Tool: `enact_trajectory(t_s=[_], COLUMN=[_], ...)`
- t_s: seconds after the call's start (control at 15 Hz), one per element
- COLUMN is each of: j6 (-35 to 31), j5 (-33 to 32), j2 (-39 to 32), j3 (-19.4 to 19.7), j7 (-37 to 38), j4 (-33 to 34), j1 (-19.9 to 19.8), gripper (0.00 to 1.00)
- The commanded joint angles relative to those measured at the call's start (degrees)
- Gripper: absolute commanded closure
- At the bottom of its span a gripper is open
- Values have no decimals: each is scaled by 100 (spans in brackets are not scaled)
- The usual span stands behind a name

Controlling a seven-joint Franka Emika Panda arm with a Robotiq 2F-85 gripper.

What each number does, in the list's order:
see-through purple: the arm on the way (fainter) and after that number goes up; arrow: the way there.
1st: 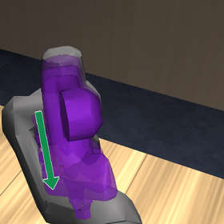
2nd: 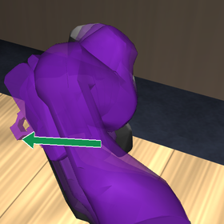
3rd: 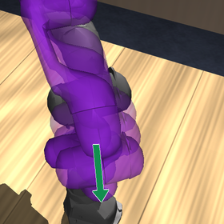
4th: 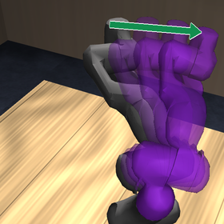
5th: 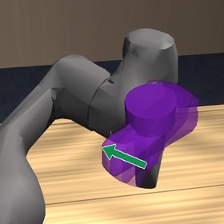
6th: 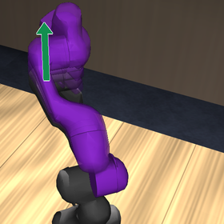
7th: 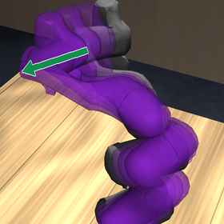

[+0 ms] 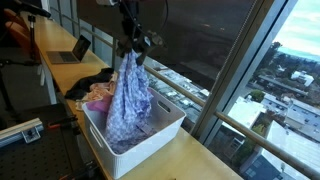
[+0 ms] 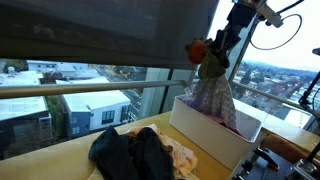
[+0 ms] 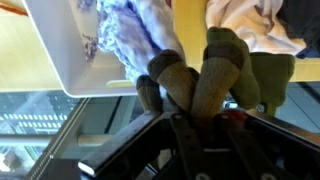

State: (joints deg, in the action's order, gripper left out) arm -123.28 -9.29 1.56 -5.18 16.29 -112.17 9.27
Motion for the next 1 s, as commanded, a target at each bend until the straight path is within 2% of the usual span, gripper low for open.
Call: enact_trajectory(t_s=[0.0,0.33,0.6,0.73,0.93], j6=[450,1150,1862,1933,1750], j5=[-400,-1042,-1430,-1477,-1310], j2=[114,-243,-943,-1205,-1522], j3=[-441,-1096,-1539,-1533,-1332], j7=[46,101,397,494,559], j4=[857,2441,3553,3584,3239], j1=[180,569,1048,1243,1363], gripper=[96,96,96,96,96])
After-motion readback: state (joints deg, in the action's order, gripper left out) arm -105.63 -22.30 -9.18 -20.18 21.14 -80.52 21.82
